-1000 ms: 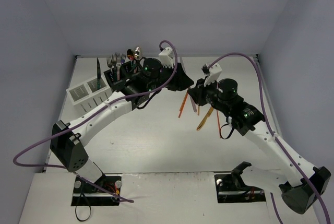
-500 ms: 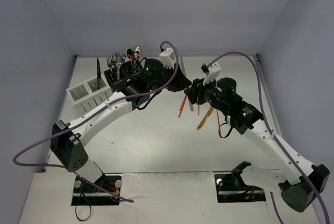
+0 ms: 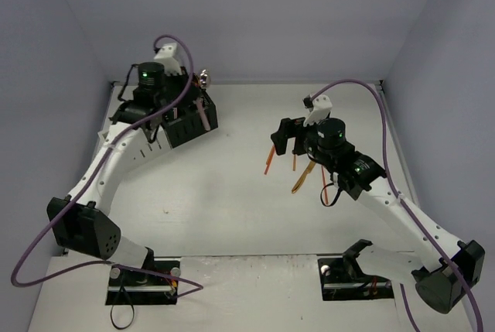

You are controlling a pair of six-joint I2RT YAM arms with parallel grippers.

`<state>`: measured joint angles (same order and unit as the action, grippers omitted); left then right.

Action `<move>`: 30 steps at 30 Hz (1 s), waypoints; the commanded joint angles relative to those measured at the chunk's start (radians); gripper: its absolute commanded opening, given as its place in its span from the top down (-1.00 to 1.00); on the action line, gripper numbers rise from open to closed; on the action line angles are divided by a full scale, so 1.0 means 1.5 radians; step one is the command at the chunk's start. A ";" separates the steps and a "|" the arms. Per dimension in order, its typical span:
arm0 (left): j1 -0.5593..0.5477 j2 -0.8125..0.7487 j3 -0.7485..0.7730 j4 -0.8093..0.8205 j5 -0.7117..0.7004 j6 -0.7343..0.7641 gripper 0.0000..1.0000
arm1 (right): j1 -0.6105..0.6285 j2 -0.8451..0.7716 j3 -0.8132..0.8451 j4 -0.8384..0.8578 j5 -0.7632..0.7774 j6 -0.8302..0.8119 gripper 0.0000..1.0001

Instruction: Sort the eating utensils into containers

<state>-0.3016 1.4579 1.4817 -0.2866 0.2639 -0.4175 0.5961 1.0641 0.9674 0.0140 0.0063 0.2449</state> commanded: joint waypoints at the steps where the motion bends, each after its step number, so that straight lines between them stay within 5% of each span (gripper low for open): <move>1: 0.105 -0.018 0.064 -0.016 -0.021 0.111 1.00 | -0.006 0.000 -0.009 0.007 0.067 0.035 -0.82; 10: 0.258 0.118 0.152 -0.028 -0.030 0.183 1.00 | -0.019 -0.007 -0.035 -0.033 0.082 0.055 -0.83; 25: 0.277 0.230 0.152 -0.081 -0.060 0.237 1.00 | -0.067 -0.007 -0.074 -0.070 0.085 0.104 -0.84; 30: 0.277 0.223 0.151 -0.113 -0.073 0.239 0.58 | -0.078 0.014 -0.078 -0.075 0.079 0.117 -0.85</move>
<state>0.1173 1.8568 1.6945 -0.4343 0.1786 -0.0835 0.4926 1.0650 0.8439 -0.1265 0.1089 0.3919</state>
